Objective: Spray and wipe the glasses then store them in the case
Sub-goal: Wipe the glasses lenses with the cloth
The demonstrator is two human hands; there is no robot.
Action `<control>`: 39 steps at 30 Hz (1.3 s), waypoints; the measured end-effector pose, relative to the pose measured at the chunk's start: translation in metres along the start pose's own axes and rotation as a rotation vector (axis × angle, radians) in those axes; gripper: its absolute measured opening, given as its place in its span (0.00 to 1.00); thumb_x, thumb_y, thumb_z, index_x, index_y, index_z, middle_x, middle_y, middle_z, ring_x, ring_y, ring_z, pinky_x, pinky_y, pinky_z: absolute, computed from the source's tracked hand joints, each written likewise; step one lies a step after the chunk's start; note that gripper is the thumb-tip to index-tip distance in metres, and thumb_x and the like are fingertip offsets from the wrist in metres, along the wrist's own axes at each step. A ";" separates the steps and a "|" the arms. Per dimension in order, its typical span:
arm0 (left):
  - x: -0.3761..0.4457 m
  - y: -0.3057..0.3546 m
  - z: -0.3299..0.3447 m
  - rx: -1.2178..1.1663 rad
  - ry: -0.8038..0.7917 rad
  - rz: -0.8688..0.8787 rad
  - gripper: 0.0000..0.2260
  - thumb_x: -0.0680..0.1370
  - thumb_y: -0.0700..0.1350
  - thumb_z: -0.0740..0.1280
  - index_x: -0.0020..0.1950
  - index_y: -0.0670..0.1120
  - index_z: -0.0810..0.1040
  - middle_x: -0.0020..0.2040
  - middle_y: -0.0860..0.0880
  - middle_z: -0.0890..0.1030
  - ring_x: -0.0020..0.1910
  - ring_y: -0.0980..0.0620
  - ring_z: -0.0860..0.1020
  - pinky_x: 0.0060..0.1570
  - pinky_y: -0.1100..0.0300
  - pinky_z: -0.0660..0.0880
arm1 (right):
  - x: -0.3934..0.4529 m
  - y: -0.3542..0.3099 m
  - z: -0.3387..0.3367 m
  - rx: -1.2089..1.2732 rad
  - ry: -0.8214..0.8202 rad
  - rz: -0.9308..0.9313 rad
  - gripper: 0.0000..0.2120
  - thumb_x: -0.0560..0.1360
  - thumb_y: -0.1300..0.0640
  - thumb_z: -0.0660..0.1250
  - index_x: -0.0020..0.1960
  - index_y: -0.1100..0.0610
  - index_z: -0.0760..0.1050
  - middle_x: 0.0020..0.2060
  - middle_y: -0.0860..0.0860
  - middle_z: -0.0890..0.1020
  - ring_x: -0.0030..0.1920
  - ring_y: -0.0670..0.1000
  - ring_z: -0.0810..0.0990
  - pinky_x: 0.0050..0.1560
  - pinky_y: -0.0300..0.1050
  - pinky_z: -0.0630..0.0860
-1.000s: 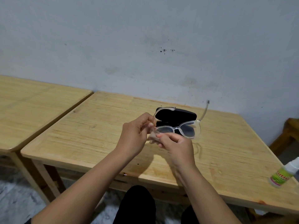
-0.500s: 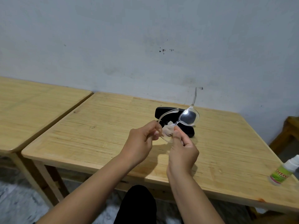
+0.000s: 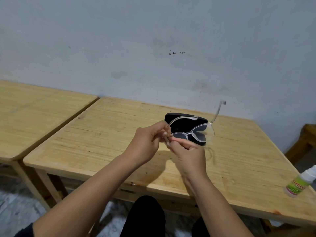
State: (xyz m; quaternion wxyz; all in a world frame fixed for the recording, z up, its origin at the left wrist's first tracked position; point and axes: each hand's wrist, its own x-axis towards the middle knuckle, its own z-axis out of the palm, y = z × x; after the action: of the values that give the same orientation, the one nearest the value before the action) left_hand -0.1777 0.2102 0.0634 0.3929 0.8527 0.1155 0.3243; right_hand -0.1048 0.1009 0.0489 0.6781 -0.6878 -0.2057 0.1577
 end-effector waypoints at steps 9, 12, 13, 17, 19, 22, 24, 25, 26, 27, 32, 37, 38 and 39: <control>-0.002 -0.008 -0.006 0.078 0.029 -0.049 0.20 0.75 0.30 0.58 0.39 0.56 0.72 0.43 0.45 0.84 0.45 0.51 0.82 0.49 0.49 0.79 | -0.001 -0.011 -0.019 -0.107 -0.070 0.015 0.05 0.69 0.58 0.71 0.39 0.50 0.85 0.36 0.45 0.86 0.43 0.48 0.83 0.47 0.49 0.81; -0.004 -0.009 -0.001 0.079 0.026 -0.043 0.19 0.76 0.30 0.58 0.39 0.56 0.72 0.42 0.46 0.83 0.46 0.52 0.82 0.50 0.49 0.79 | -0.003 -0.005 -0.014 0.050 0.129 0.032 0.08 0.70 0.61 0.70 0.40 0.49 0.85 0.35 0.44 0.86 0.41 0.44 0.82 0.43 0.37 0.79; -0.005 -0.008 0.002 0.072 0.019 -0.036 0.18 0.76 0.30 0.59 0.41 0.54 0.73 0.42 0.46 0.83 0.46 0.52 0.82 0.50 0.48 0.79 | -0.005 -0.006 -0.010 0.095 0.203 0.029 0.08 0.70 0.61 0.70 0.41 0.49 0.84 0.36 0.43 0.85 0.39 0.39 0.81 0.39 0.28 0.75; -0.008 -0.007 0.011 0.002 0.011 -0.033 0.16 0.76 0.30 0.58 0.42 0.53 0.73 0.42 0.46 0.83 0.48 0.54 0.82 0.52 0.47 0.79 | -0.010 -0.007 0.005 0.309 0.378 -0.021 0.12 0.72 0.65 0.68 0.41 0.48 0.82 0.43 0.43 0.84 0.47 0.39 0.81 0.43 0.26 0.73; -0.009 -0.006 0.014 -0.017 0.013 -0.023 0.16 0.75 0.30 0.58 0.42 0.52 0.73 0.42 0.45 0.83 0.48 0.55 0.82 0.51 0.48 0.79 | -0.010 -0.010 0.008 0.373 0.416 -0.012 0.13 0.72 0.67 0.68 0.41 0.49 0.83 0.41 0.40 0.84 0.47 0.40 0.81 0.43 0.28 0.74; -0.011 -0.003 0.016 -0.016 0.021 0.008 0.17 0.74 0.29 0.57 0.42 0.51 0.73 0.42 0.45 0.83 0.49 0.56 0.82 0.51 0.50 0.79 | -0.008 -0.012 0.007 0.389 0.444 0.002 0.11 0.73 0.67 0.67 0.48 0.56 0.83 0.38 0.46 0.83 0.40 0.54 0.78 0.33 0.29 0.75; -0.010 -0.003 0.016 -0.014 0.031 0.024 0.18 0.74 0.28 0.57 0.41 0.52 0.73 0.41 0.47 0.82 0.50 0.59 0.81 0.51 0.53 0.79 | -0.007 -0.013 0.006 0.362 0.434 -0.018 0.11 0.73 0.66 0.67 0.50 0.56 0.83 0.44 0.54 0.82 0.35 0.57 0.75 0.31 0.30 0.74; -0.009 -0.003 0.016 -0.007 0.033 0.035 0.19 0.74 0.28 0.57 0.41 0.53 0.73 0.41 0.48 0.82 0.50 0.60 0.81 0.50 0.55 0.79 | -0.007 -0.012 0.006 0.352 0.416 -0.028 0.11 0.73 0.66 0.67 0.50 0.54 0.83 0.43 0.53 0.83 0.36 0.55 0.78 0.34 0.27 0.74; -0.009 -0.001 0.016 0.009 0.034 0.049 0.19 0.75 0.28 0.58 0.42 0.54 0.73 0.40 0.51 0.81 0.50 0.62 0.81 0.47 0.59 0.79 | -0.007 -0.011 0.007 0.357 0.392 -0.039 0.10 0.74 0.64 0.68 0.49 0.52 0.83 0.43 0.49 0.84 0.39 0.47 0.82 0.40 0.26 0.75; -0.009 0.001 0.016 0.026 0.034 0.069 0.18 0.75 0.29 0.58 0.42 0.53 0.73 0.38 0.54 0.81 0.49 0.64 0.80 0.43 0.67 0.77 | -0.008 -0.010 0.008 0.376 0.368 -0.040 0.10 0.73 0.63 0.69 0.47 0.50 0.83 0.43 0.44 0.84 0.45 0.43 0.83 0.46 0.28 0.76; -0.005 0.010 0.015 0.073 0.015 0.111 0.15 0.74 0.29 0.59 0.46 0.48 0.77 0.35 0.62 0.76 0.42 0.65 0.78 0.35 0.79 0.67 | -0.008 -0.004 0.008 0.340 0.302 -0.005 0.08 0.72 0.62 0.70 0.45 0.49 0.84 0.39 0.47 0.86 0.48 0.50 0.79 0.38 0.26 0.74; 0.002 0.001 0.004 0.109 -0.009 0.079 0.19 0.74 0.29 0.58 0.44 0.55 0.73 0.38 0.52 0.83 0.45 0.60 0.81 0.39 0.73 0.73 | -0.005 -0.006 0.002 0.147 0.086 0.014 0.09 0.70 0.63 0.70 0.44 0.51 0.85 0.35 0.46 0.86 0.38 0.39 0.82 0.35 0.27 0.73; 0.003 -0.001 0.002 0.121 -0.005 0.071 0.19 0.74 0.29 0.58 0.44 0.55 0.73 0.39 0.52 0.83 0.44 0.58 0.81 0.40 0.68 0.75 | -0.004 -0.005 0.001 0.111 0.046 0.024 0.08 0.69 0.62 0.70 0.43 0.52 0.85 0.34 0.47 0.86 0.39 0.40 0.83 0.37 0.29 0.74; 0.004 -0.002 0.000 0.134 0.002 0.061 0.19 0.74 0.29 0.58 0.44 0.55 0.72 0.40 0.51 0.83 0.43 0.55 0.82 0.41 0.62 0.76 | -0.003 -0.005 0.001 0.075 0.009 0.029 0.06 0.68 0.62 0.71 0.41 0.52 0.85 0.34 0.48 0.86 0.40 0.43 0.83 0.39 0.33 0.75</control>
State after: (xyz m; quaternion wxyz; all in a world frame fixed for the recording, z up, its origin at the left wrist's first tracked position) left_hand -0.1744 0.2133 0.0636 0.3247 0.8799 0.1114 0.3286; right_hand -0.1084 0.0998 0.0539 0.7017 -0.6657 -0.1866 0.1721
